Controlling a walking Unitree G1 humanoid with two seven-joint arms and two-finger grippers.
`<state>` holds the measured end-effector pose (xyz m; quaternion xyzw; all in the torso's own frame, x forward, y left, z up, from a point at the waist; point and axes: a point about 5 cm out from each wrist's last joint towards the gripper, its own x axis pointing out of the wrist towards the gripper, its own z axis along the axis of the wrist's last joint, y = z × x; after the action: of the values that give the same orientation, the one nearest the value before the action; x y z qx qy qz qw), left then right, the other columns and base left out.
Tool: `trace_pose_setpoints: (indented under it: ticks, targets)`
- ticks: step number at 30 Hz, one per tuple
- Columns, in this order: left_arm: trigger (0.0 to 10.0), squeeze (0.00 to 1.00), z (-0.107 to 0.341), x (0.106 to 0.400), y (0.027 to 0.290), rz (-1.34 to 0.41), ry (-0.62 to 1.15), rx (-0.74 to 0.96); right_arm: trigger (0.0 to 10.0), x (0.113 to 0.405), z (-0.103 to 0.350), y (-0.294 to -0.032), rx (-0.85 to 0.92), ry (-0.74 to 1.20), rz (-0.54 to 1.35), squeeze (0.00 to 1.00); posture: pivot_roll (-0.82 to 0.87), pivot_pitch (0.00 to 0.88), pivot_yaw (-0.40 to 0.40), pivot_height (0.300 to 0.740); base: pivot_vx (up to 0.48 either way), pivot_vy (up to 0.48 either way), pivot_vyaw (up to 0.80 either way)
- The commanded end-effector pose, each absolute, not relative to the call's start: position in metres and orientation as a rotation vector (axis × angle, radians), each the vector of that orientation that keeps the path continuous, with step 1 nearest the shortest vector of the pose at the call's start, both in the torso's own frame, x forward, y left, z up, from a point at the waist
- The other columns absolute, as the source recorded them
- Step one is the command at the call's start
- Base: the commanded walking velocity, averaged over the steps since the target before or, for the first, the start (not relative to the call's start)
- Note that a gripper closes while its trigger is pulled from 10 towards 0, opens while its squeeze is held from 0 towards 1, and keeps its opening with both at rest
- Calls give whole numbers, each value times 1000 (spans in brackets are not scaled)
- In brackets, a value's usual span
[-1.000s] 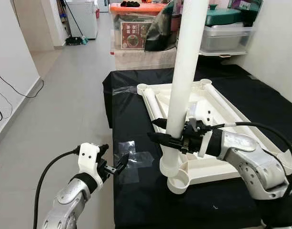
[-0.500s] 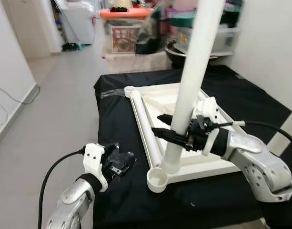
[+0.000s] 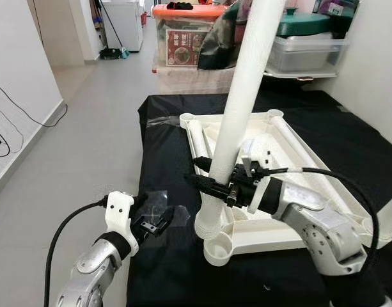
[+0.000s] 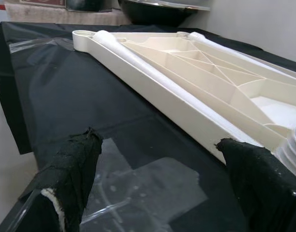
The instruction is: Building children table
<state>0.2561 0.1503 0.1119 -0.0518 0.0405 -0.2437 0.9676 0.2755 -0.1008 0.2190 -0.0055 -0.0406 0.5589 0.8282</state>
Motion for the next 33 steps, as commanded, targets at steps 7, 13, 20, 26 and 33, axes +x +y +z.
trace_pose_setpoints:
  ticks: [7,13,20,26,33]
  targets:
    - [10000,0,104,252,158,-469,126,-85,0,265,215,-103,-49,-66,1246,0,0,0,-58,740,0,0,0]
    - [10000,0,103,253,155,-475,130,-82,0,262,210,-112,-72,-40,1229,0,-5,0,-51,740,0,0,0]
    - [10000,0,103,253,157,-474,133,-78,0,261,205,-118,-80,-23,1213,0,-3,0,-51,740,0,0,0]
    - [10000,0,102,253,155,-477,134,-80,0,267,204,-123,-103,-25,1161,0,-2,0,-53,740,0,0,0]
    - [10000,0,102,254,154,-481,132,-83,0,277,201,-127,-123,-24,1107,0,4,0,-55,740,0,0,0]
